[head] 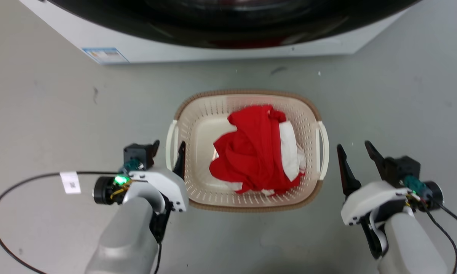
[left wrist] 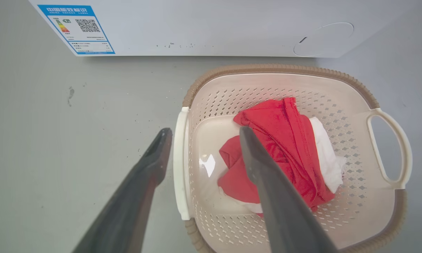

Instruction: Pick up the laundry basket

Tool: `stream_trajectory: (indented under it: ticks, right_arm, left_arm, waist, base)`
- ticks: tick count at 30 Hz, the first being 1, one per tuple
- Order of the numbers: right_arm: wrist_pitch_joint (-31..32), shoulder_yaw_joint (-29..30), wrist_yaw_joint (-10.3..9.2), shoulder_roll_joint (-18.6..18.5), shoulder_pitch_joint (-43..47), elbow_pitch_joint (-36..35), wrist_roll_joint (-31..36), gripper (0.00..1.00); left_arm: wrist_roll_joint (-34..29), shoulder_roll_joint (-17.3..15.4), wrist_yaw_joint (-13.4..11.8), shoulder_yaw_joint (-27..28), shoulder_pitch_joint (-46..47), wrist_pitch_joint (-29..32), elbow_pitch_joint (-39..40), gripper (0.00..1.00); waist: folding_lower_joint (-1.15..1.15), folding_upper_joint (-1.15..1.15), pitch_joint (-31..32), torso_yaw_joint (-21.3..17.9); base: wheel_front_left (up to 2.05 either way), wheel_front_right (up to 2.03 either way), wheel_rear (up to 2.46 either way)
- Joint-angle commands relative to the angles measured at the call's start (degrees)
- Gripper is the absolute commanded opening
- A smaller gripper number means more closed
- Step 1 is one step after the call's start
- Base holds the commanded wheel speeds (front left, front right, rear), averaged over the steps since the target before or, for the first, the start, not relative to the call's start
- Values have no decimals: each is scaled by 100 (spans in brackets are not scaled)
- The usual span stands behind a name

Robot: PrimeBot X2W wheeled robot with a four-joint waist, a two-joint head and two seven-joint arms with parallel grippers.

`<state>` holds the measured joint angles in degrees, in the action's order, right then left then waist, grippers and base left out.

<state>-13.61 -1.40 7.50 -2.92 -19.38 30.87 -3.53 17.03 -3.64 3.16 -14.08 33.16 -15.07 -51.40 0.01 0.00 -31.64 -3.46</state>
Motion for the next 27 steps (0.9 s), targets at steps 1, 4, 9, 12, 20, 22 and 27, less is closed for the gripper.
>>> stream_trajectory:
  ticks: [1,4,9,12,20,22,27]
  right_arm:
    - [-39,-56,-2,5,-255,207,8,100]
    - [-86,-157,-3,4,-617,638,-48,100]
    - [-134,-359,-3,3,-1258,1336,-210,100]
    - [-150,-467,-3,2,-1621,1736,-275,100]
    - [-151,-795,-3,-2,-2464,2730,-466,100]
    - [-135,-906,-3,-2,-2667,2971,-573,100]
    - [122,-1238,-3,1,-3070,3499,-839,100]
  left_arm:
    - [38,-58,34,41,204,-15,-167,100]
    - [74,-98,77,89,523,-15,-502,100]
    - [80,-157,154,77,998,-15,-966,100]
    - [106,-188,207,58,1253,-11,-1233,100]
    - [189,-231,327,-4,1877,114,-1796,100]
    - [239,-233,352,-17,2006,187,-1890,100]
    - [314,-220,396,-80,2264,487,-2046,100]
  waist:
    - [-1,0,-424,-129]
    - [-1,0,-685,-163]
    - [-1,0,-1038,-189]
    - [-1,0,-1194,-187]
    - [-1,0,-1470,-181]
    - [-1,0,-1527,-170]
    - [-1,0,-1672,-139]
  base:
    - [0,0,0]
    - [0,0,0]
    - [0,0,0]
    - [0,0,0]
    - [0,0,0]
    - [0,0,0]
    - [0,0,0]
